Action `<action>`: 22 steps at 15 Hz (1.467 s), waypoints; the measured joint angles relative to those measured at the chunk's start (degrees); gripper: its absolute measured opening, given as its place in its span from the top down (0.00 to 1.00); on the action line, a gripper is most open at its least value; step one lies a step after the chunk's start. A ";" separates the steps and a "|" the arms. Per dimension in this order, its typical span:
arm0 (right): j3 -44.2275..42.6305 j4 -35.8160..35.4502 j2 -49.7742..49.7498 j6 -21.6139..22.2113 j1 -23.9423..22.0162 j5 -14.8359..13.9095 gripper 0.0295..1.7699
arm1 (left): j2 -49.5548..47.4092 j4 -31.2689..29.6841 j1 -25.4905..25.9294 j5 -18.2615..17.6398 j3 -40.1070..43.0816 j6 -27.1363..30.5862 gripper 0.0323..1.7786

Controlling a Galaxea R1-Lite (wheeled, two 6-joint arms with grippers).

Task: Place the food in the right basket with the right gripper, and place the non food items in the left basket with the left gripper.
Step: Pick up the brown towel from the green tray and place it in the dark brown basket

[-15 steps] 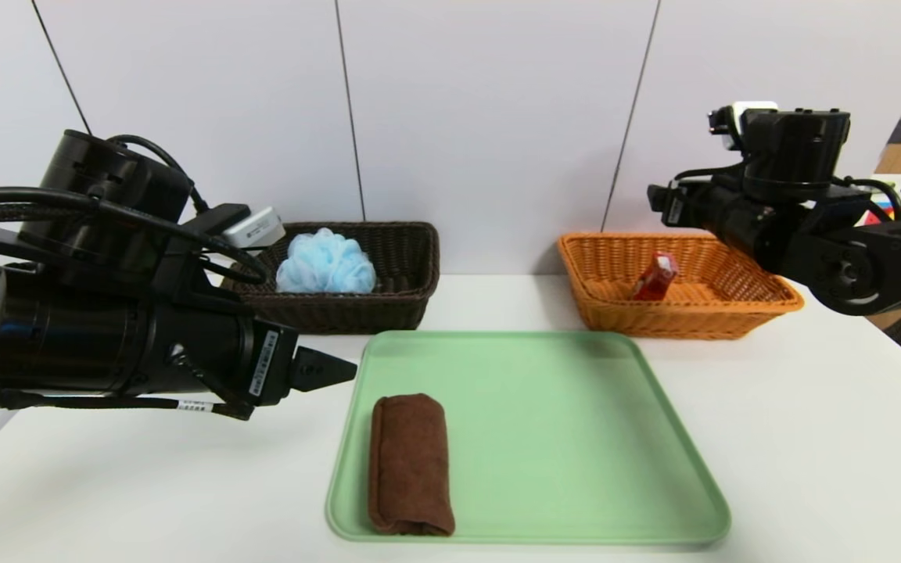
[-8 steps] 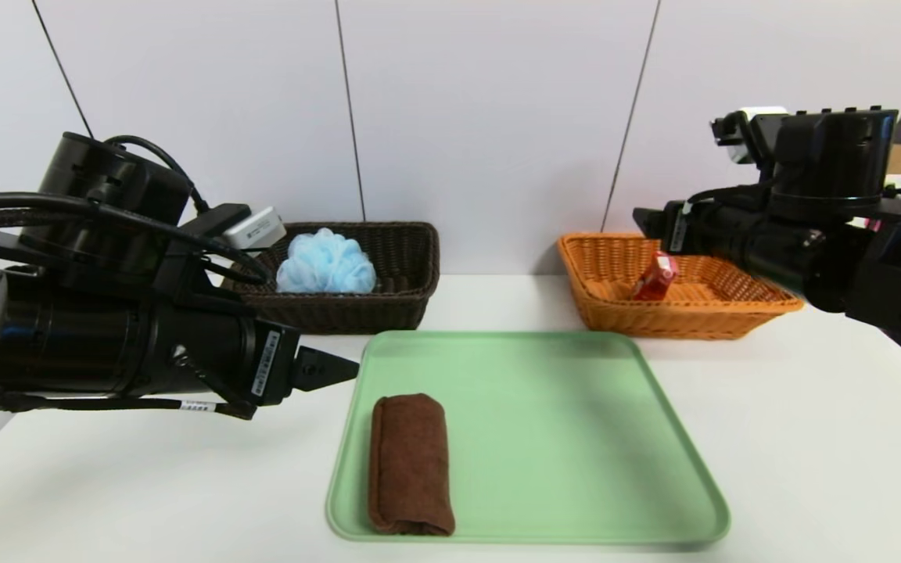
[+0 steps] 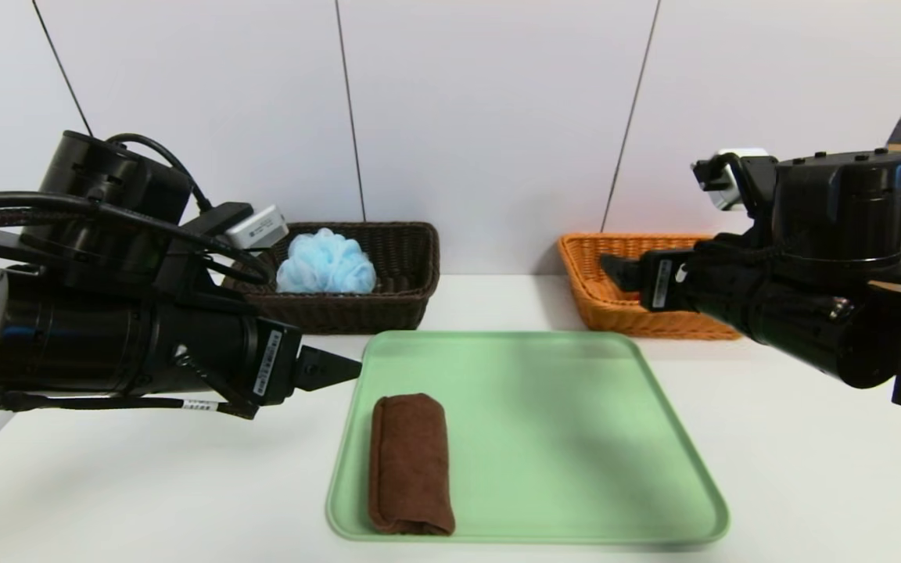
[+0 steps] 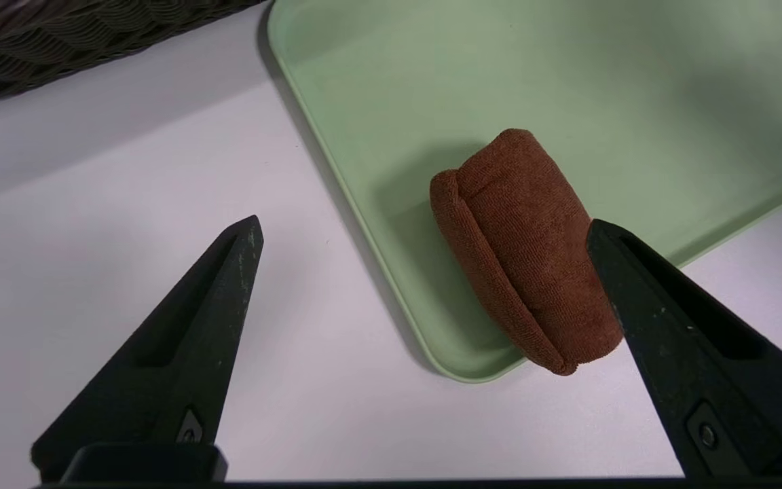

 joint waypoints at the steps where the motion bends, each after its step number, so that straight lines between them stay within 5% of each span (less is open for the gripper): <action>1: 0.93 0.02 -0.50 0.30 0.66 -0.02 0.04 | 0.02 0.00 -0.11 0.00 -0.05 0.02 0.05; 7: 7.33 4.10 -6.73 -0.01 2.50 1.87 0.04 | 0.15 0.02 -0.35 0.10 0.12 0.07 0.05; 17: 9.42 28.82 -16.87 2.12 1.78 9.62 0.04 | 0.37 0.00 -1.51 0.10 1.19 -0.09 0.05; 22: 8.42 28.29 -16.82 2.86 1.65 11.46 0.04 | 1.05 -0.41 -2.82 -4.00 0.56 -0.43 0.05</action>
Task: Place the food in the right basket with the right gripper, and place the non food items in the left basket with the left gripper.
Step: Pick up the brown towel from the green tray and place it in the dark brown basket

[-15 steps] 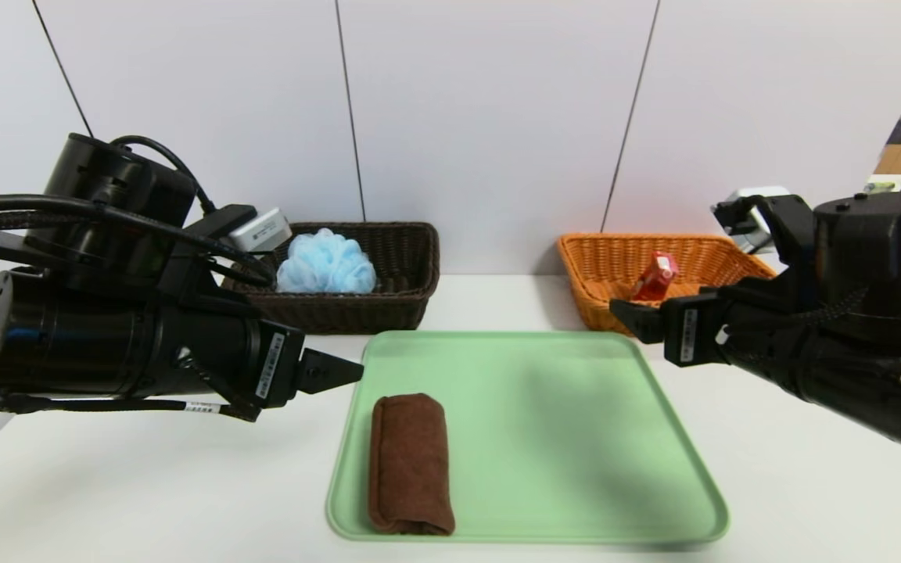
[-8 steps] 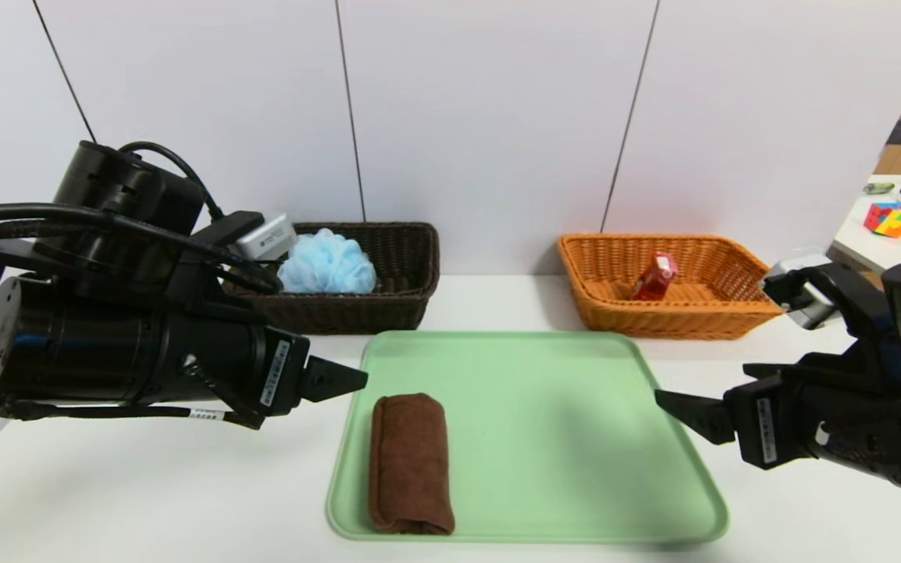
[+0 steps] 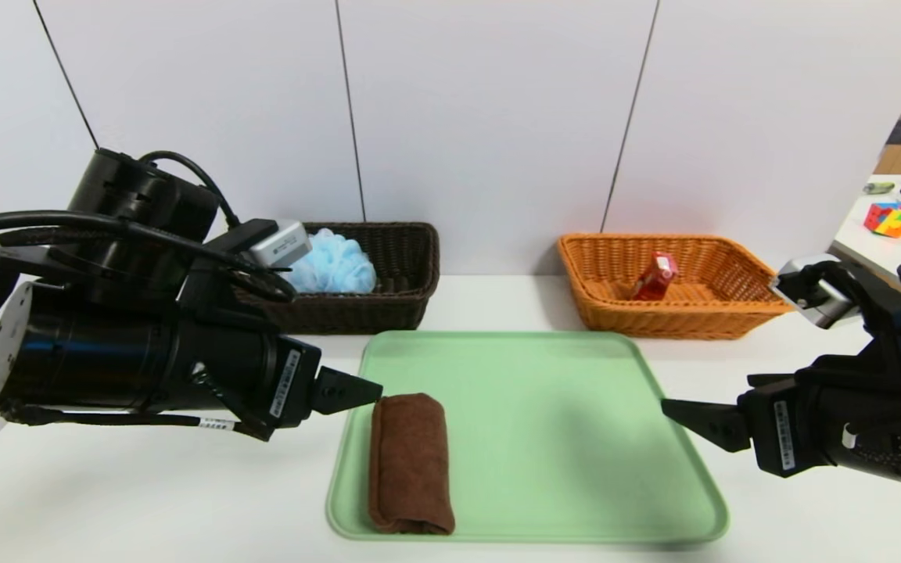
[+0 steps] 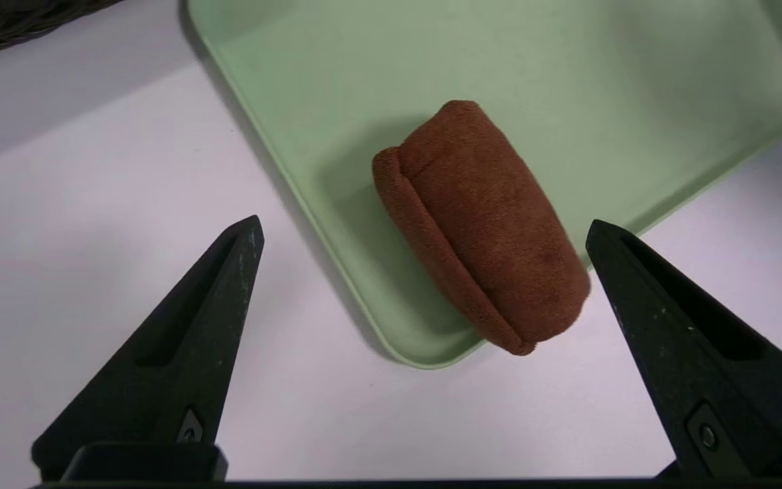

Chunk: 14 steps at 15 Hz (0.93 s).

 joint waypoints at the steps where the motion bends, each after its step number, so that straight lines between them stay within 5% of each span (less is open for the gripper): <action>1: -0.11 -0.06 0.11 -0.02 0.00 0.01 0.04 | 0.39 -0.28 -0.85 -1.00 -0.37 0.04 0.05; 7: -0.33 -0.12 2.01 0.00 0.00 0.00 0.04 | 5.84 3.94 -9.17 -0.44 -8.06 -7.63 0.05; 14: -1.87 -0.15 4.14 -0.02 0.02 0.01 0.04 | 12.32 11.85 -13.80 17.57 -11.85 -18.71 0.05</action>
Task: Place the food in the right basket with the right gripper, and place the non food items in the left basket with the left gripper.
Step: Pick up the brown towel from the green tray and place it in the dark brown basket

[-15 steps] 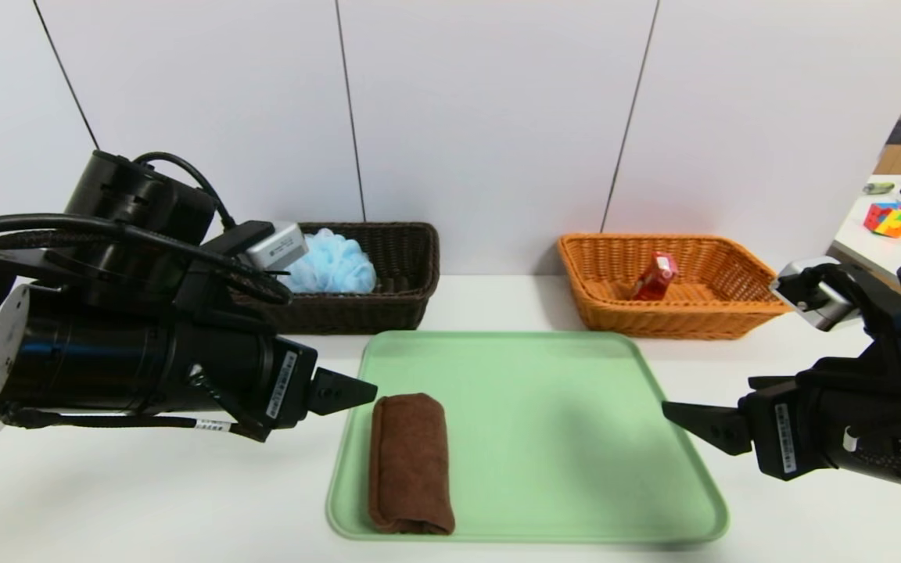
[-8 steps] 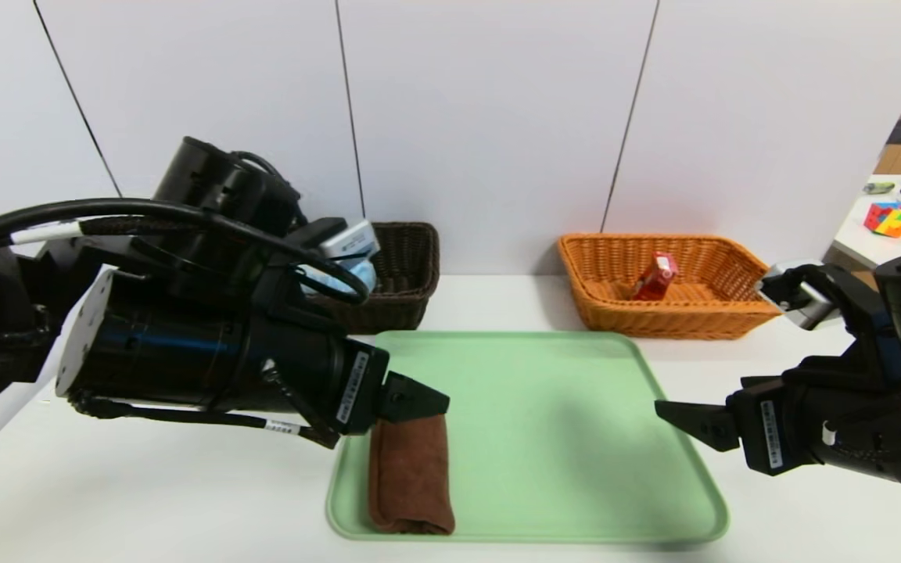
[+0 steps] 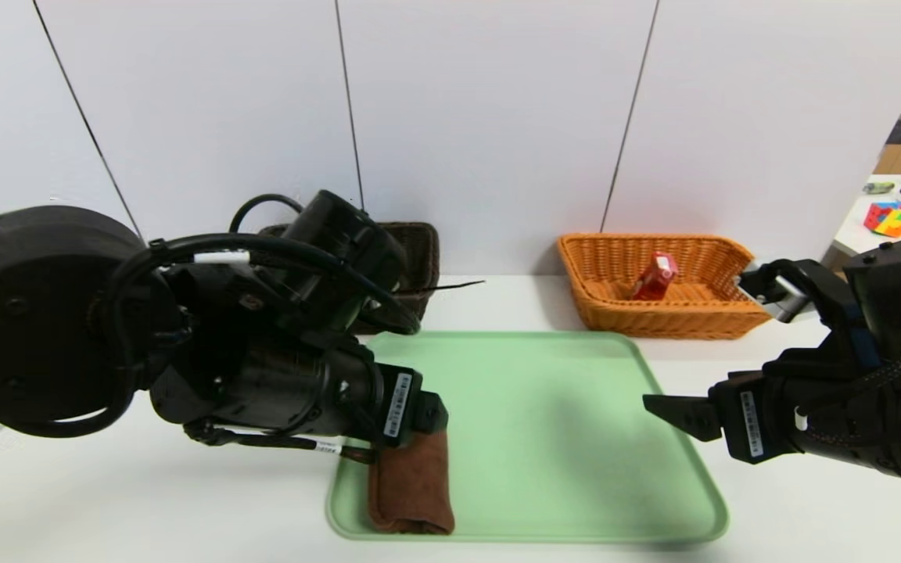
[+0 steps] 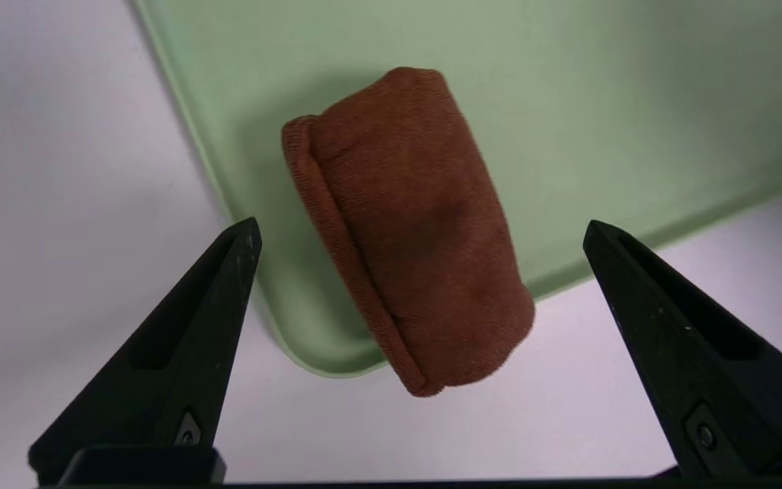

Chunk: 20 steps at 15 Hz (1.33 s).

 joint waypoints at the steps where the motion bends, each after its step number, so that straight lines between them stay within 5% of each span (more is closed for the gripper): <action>1: 0.02 0.00 0.07 0.02 0.00 -0.01 0.04 | 0.79 0.44 -0.44 1.55 -0.04 -0.96 0.05; 7: 0.41 0.04 -0.02 0.13 -0.02 -0.12 0.04 | 4.90 2.29 -3.08 7.14 -0.20 -7.98 0.05; 20: 1.46 0.11 -1.90 0.21 0.06 -0.28 0.04 | 11.78 1.85 -5.13 7.58 -2.49 -13.56 0.05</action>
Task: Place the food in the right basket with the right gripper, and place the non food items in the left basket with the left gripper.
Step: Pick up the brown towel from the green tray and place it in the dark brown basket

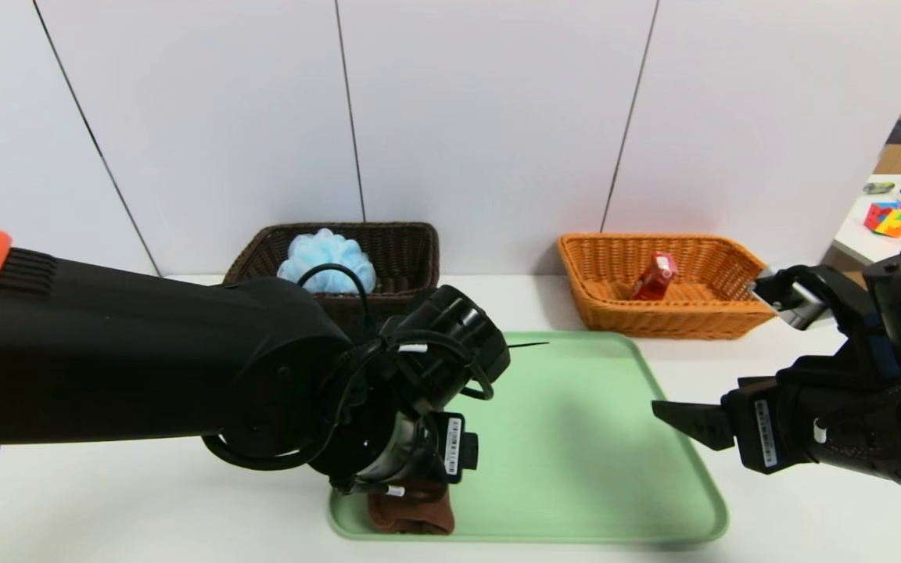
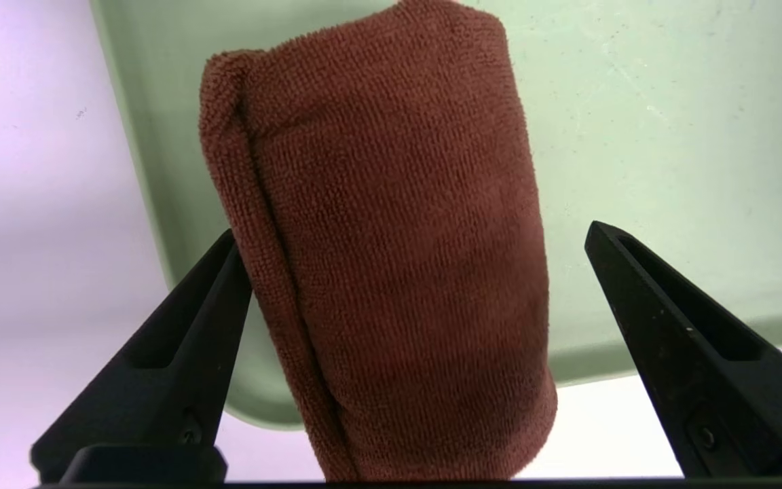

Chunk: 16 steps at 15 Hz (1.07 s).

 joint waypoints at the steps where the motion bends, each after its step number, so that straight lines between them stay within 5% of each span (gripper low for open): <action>1: 0.02 -0.02 -0.11 0.00 0.00 0.02 0.04 | 0.27 -0.02 -0.05 0.00 -0.05 0.00 0.05; 16: 0.32 -0.02 -1.72 -0.05 0.02 0.00 0.04 | 1.26 0.11 -0.05 0.09 0.24 0.02 0.05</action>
